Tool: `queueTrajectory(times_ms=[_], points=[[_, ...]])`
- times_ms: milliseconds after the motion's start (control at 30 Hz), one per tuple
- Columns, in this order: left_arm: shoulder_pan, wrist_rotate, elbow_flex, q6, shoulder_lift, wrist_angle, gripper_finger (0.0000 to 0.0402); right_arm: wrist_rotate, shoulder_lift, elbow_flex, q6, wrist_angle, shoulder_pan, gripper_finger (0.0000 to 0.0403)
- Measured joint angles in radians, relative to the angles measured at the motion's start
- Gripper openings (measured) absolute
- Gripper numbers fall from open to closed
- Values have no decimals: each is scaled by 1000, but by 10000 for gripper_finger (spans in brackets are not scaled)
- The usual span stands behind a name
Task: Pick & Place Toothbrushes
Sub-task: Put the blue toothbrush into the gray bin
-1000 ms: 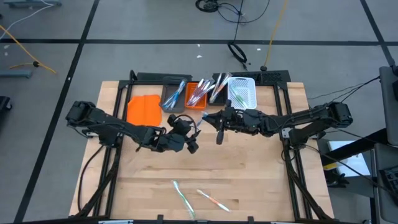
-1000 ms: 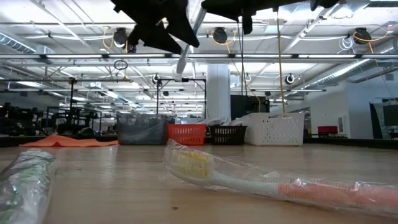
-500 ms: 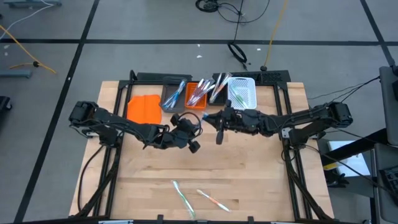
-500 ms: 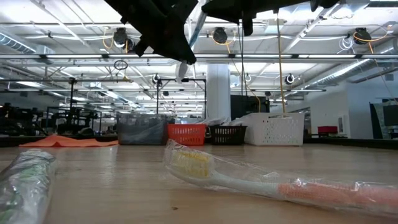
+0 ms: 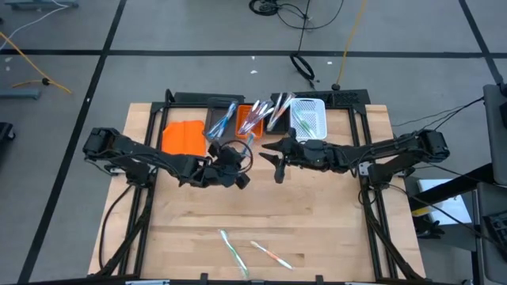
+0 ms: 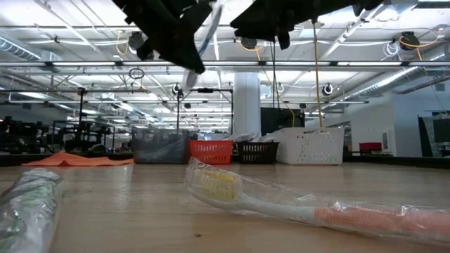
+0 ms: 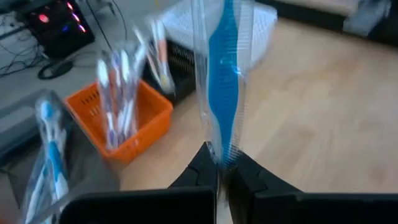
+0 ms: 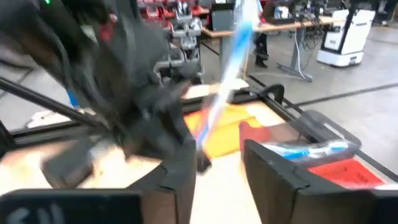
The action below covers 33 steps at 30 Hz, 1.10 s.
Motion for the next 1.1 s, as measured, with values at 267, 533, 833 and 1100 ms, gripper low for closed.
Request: queueTrajectory(times_ms=[267, 533, 833, 1100], points=[[82, -16, 2, -40, -77, -161, 2, -2, 0, 0, 50, -60, 30, 162], [263, 80, 3, -36, -101, -251, 1, -2, 10, 0, 50, -67, 130, 159], [456, 218, -7, 41, -99, -255, 1, -1, 32, -1, 47, -42, 210, 155], [549, 262, -33, 70, -99, -218, 1, -1, 98, -1, 47, -7, 229, 155]])
